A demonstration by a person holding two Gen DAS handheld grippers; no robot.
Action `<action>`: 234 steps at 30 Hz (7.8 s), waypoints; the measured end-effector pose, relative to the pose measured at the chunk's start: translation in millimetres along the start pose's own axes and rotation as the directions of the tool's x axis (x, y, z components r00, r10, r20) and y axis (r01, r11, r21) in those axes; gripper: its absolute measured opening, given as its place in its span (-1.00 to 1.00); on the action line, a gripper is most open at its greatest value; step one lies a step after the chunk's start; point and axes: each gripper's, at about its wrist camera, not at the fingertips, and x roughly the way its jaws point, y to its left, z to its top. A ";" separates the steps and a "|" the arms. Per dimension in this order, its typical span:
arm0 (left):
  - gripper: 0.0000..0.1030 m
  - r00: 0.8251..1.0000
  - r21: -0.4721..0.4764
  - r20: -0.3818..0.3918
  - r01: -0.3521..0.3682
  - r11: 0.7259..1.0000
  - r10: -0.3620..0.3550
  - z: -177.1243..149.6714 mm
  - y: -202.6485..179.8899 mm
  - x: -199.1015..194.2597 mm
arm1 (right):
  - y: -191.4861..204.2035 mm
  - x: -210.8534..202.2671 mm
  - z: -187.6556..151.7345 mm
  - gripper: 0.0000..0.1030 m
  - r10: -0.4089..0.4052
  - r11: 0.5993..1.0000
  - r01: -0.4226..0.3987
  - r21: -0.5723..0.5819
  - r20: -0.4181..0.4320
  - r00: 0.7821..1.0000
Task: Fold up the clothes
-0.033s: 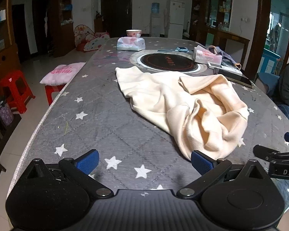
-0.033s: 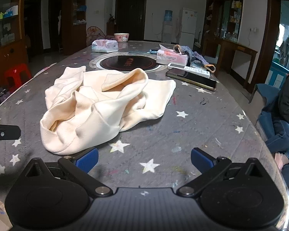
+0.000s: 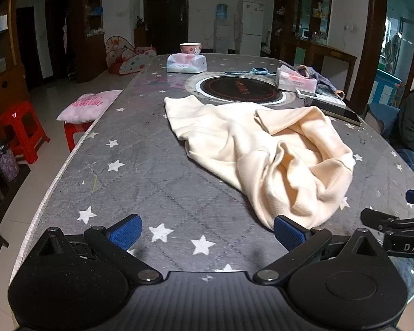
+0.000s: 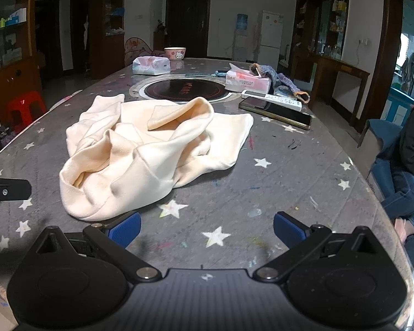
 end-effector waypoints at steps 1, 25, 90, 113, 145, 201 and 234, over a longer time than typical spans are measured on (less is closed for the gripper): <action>1.00 1.000 -0.001 -0.002 0.000 1.000 0.000 -0.9 -0.6 -0.8 | 0.0 0.0 -0.1 1.00 0.003 1.000 -0.003 0.001 0.001 1.000; 1.00 0.999 0.021 -0.047 -0.013 1.000 0.014 -19.0 -20.6 -12.5 | 7.9 -20.2 -16.6 1.00 0.011 1.000 -0.011 -0.013 -0.022 1.000; 1.00 0.993 0.037 -0.100 -0.052 0.998 0.056 10.1 -17.1 17.8 | 9.9 4.9 17.1 1.00 0.054 0.998 -0.056 -0.034 -0.036 0.998; 1.00 0.995 0.041 -0.084 -0.053 0.998 0.057 26.3 -12.8 22.7 | 3.8 9.5 40.4 1.00 0.074 0.997 -0.074 -0.037 -0.012 0.997; 1.00 0.999 0.038 -0.030 -0.013 0.999 0.015 104.7 1.4 63.1 | -25.5 94.2 121.6 0.03 0.120 0.993 -0.119 0.019 -0.080 0.989; 0.53 0.983 -0.215 -0.149 -0.134 0.967 0.103 204.1 29.5 237.3 | -124.6 72.4 57.0 -0.04 -0.165 0.960 0.180 0.213 -0.086 0.983; -0.85 0.968 -0.421 0.022 -0.219 0.880 0.251 74.6 173.8 12.3 | -135.6 94.3 56.6 -0.86 -0.183 0.971 0.195 0.135 -0.097 0.978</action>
